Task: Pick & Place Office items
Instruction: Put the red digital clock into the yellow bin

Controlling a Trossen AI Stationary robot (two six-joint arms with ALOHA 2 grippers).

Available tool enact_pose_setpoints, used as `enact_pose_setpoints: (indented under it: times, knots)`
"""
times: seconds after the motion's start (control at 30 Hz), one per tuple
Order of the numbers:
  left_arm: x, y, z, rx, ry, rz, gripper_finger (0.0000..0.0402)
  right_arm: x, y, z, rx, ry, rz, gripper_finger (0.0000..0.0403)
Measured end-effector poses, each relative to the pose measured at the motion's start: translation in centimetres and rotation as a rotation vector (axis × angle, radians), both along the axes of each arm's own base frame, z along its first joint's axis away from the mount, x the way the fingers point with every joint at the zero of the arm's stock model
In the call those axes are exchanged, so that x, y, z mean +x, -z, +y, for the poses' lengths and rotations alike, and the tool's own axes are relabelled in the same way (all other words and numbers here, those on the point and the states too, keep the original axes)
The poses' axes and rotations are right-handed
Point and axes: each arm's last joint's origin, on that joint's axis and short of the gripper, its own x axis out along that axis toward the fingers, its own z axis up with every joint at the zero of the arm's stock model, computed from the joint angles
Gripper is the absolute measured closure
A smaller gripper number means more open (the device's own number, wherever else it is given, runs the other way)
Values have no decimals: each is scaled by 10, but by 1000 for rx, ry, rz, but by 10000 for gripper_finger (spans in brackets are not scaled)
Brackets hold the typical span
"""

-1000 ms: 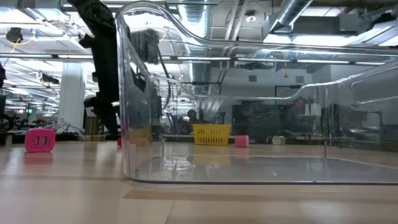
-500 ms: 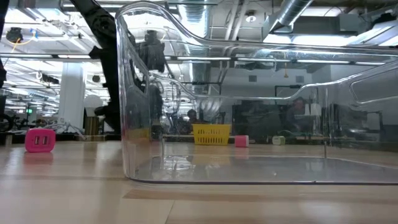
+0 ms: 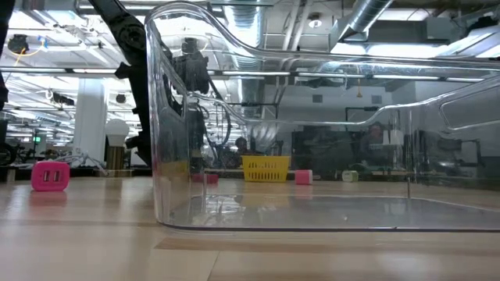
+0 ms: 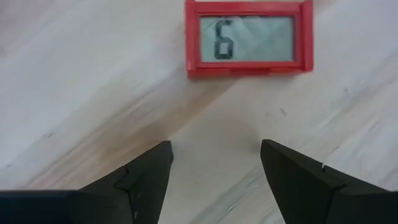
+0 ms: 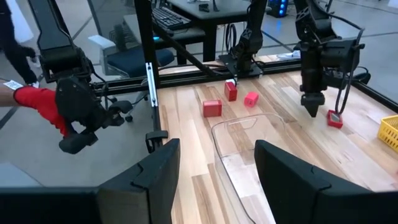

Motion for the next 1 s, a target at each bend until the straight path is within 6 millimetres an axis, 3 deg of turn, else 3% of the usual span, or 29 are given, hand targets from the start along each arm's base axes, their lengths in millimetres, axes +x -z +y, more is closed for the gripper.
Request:
enact_pose_setpoints:
  times: [0.13,0.4,0.7,0.83,1.0]
  knots:
    - [0,-11,1,90,124,-1,154,1,2,1,-8,2,0,202]
    - [-5,-36,-4,307,611,87,129,2,1,3,26,4,-10,202]
    - [11,-52,44,198,580,52,79,8,1,2,35,21,-21,202]
    - [19,-44,66,85,555,104,63,13,1,0,39,36,-18,202]
    - [31,-36,79,-32,598,15,54,19,1,-2,46,52,-21,202]
